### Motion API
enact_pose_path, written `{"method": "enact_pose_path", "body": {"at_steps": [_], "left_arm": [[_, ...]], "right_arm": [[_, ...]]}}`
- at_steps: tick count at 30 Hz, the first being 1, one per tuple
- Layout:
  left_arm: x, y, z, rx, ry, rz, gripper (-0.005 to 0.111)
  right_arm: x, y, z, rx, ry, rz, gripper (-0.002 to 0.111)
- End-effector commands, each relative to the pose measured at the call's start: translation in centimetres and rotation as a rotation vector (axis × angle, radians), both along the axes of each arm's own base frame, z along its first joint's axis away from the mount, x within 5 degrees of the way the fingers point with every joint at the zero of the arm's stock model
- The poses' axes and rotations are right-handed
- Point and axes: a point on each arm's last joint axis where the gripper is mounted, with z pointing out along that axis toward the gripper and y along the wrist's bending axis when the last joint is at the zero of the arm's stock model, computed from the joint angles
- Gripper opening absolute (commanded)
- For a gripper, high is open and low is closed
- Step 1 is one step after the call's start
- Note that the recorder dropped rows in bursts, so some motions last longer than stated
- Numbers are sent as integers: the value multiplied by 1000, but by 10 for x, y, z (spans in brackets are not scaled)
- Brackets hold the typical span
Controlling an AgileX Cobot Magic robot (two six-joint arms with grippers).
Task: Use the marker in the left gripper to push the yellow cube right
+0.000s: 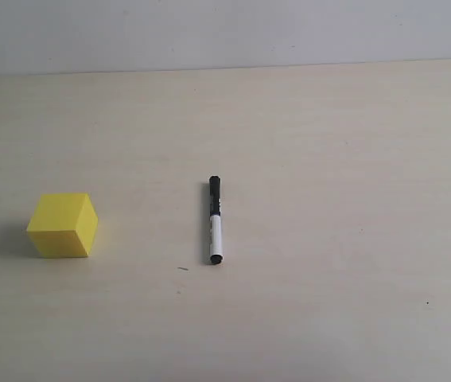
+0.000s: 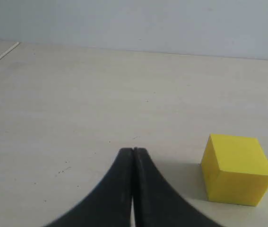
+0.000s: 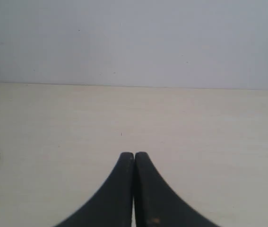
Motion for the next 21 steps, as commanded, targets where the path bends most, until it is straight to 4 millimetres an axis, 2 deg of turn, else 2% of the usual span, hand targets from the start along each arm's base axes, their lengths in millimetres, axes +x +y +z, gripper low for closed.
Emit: {"method": "enact_pose_path", "body": {"at_steps": [1, 13, 18, 21], "left_arm": [[0, 0, 1, -5, -13, 0, 0], [0, 0, 3, -1, -39, -5, 0], [3, -4, 25, -18, -281, -45, 0], [2, -7, 41, -135, -456, -70, 0]], "right_arm": [[0, 0, -1, -4, 0, -5, 0], [0, 0, -1, -4, 0, -5, 0], [0, 0, -1, -4, 0, -5, 0], [0, 0, -1, -4, 0, -5, 0]]}}
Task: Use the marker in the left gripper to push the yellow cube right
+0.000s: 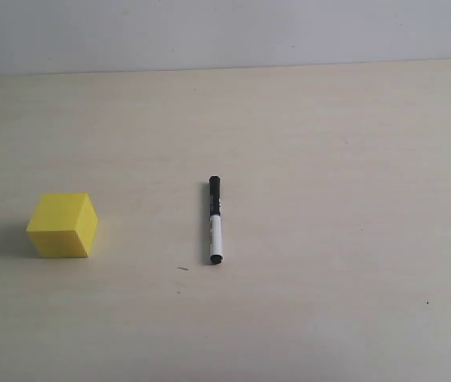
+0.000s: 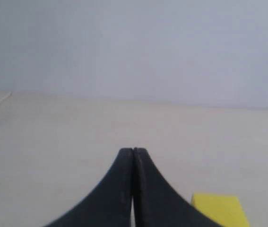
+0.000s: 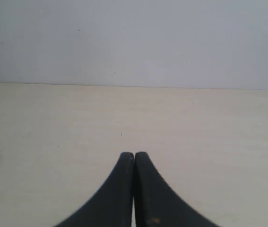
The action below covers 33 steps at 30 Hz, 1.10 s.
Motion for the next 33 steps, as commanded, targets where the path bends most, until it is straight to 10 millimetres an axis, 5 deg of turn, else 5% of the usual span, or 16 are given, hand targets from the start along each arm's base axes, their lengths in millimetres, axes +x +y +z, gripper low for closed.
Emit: {"method": "enact_pose_path", "body": {"at_steps": [1, 12, 15, 19, 24, 28, 33], "left_arm": [[-3, -4, 26, -152, -284, -58, 0], [-28, -11, 72, -397, -830, -286, 0], [-32, -9, 93, -485, -824, -294, 0], [-18, -4, 131, -467, -540, -145, 0], [37, 0, 161, -348, -41, 29, 0], [83, -7, 157, -271, 405, 35, 0], [125, -48, 134, -199, 885, -295, 0]], "right_arm": [[0, 0, -1, -4, 0, -5, 0], [0, 0, -1, -4, 0, -5, 0], [0, 0, -1, -4, 0, -5, 0], [0, 0, -1, -4, 0, -5, 0], [0, 0, -1, -4, 0, -5, 0], [0, 0, -1, -4, 0, -5, 0], [0, 0, -1, -4, 0, -5, 0]]}}
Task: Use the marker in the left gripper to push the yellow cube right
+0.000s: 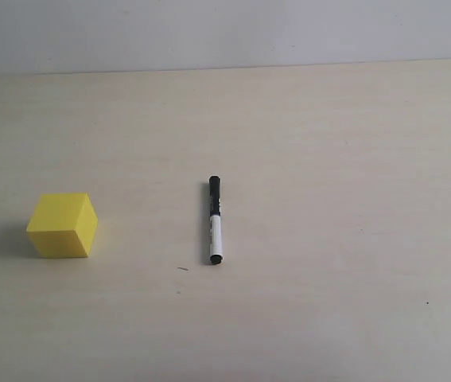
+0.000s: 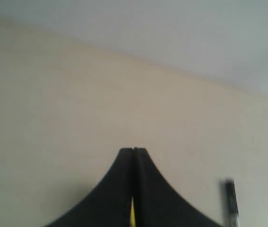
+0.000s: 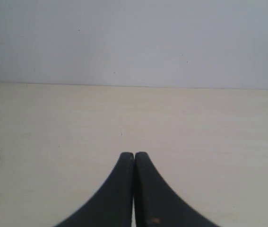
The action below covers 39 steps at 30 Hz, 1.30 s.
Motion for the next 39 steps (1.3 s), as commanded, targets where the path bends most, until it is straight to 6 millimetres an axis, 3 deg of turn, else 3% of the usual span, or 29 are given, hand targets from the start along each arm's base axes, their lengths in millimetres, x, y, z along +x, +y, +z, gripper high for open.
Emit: {"method": "enact_pose_path", "body": {"at_steps": [1, 4, 7, 14, 20, 26, 33, 39], "left_arm": [[31, -42, -21, -40, 399, -381, 0], [47, -75, -33, -17, 510, -576, 0], [59, -110, -46, -3, 570, -638, 0], [76, -193, -77, 160, 685, -631, 0], [99, -251, -111, 211, 753, -676, 0], [122, -275, -151, 248, 874, -627, 0], [136, -281, -183, 294, 878, -568, 2], [139, -283, -190, 291, 861, -569, 35]], "right_arm": [[0, 0, -1, -4, 0, -5, 0], [0, 0, -1, -4, 0, -5, 0], [0, 0, -1, -2, -7, -5, 0], [0, 0, -1, -2, -7, -5, 0], [0, 0, -1, -2, -7, -5, 0], [0, 0, -1, -2, -7, -5, 0], [0, 0, -1, -2, -7, -5, 0], [0, 0, -1, -2, -7, -5, 0]]}}
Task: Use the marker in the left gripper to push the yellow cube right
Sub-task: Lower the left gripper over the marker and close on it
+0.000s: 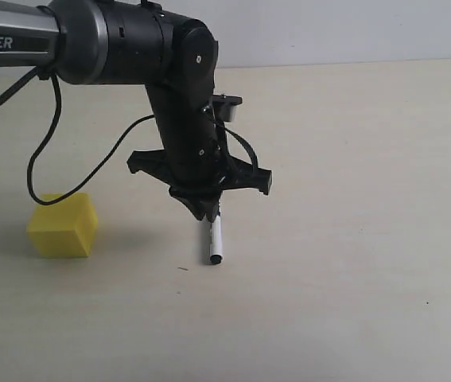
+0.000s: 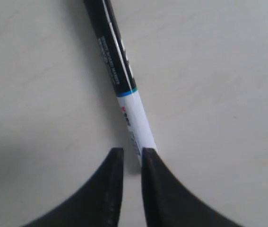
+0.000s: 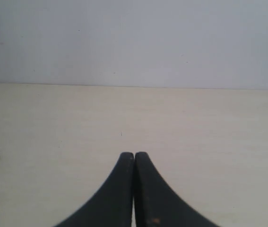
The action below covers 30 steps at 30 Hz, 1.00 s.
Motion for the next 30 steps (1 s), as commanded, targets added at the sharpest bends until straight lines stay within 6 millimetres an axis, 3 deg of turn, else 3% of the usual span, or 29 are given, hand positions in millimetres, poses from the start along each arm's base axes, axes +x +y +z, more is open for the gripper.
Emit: {"method": "enact_pose_path", "body": {"at_steps": [1, 11, 20, 30], "left_arm": [[2, -4, -2, -11, -17, 5, 40], [5, -7, -26, 10, 6, 33, 44], [-1, -20, -25, -32, -43, 18, 44], [2, -14, -26, 26, -62, 114, 44]], "right_arm": [[0, 0, -1, -2, -7, -5, 0], [0, 0, -1, -2, -7, -5, 0], [0, 0, -1, -2, -7, -5, 0], [0, 0, -1, -4, 0, -5, 0]]}}
